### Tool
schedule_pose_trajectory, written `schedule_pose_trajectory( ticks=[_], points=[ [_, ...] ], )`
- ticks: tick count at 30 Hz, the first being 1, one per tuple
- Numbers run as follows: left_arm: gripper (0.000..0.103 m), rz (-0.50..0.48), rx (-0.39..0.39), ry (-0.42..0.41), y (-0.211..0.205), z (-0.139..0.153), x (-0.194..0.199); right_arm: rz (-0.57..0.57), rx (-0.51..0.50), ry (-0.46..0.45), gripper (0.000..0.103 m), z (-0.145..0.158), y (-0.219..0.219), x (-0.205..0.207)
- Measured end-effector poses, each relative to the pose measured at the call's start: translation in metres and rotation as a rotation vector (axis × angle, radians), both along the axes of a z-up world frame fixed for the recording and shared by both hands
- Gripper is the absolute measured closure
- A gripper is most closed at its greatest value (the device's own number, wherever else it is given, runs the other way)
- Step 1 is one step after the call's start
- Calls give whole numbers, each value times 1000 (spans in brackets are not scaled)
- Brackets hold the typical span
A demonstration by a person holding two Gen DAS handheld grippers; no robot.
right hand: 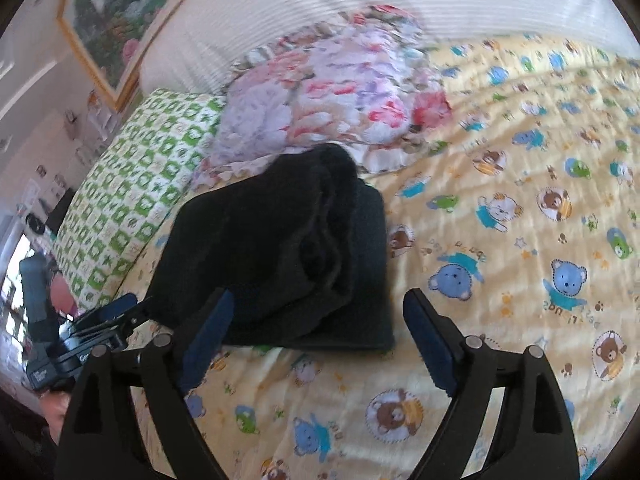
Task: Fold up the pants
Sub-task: 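Open both grippers and lift them away from the folded pants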
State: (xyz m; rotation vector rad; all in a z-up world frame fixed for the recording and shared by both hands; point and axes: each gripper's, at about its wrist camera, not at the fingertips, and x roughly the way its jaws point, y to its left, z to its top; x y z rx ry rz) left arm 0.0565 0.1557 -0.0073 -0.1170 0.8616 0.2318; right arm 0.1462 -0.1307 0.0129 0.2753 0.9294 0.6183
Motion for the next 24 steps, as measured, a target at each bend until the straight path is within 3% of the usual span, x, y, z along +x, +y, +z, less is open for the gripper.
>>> schedule_pose_trajectory(
  ticks=[6,24],
  points=[
    [24,-8,6,-10,-3,3,-16,72,-25,-75,6,15,11,-17],
    [22,-27,31,-80,-4,22,-46,152,-129,-177,2,31,27,-45]
  ],
)
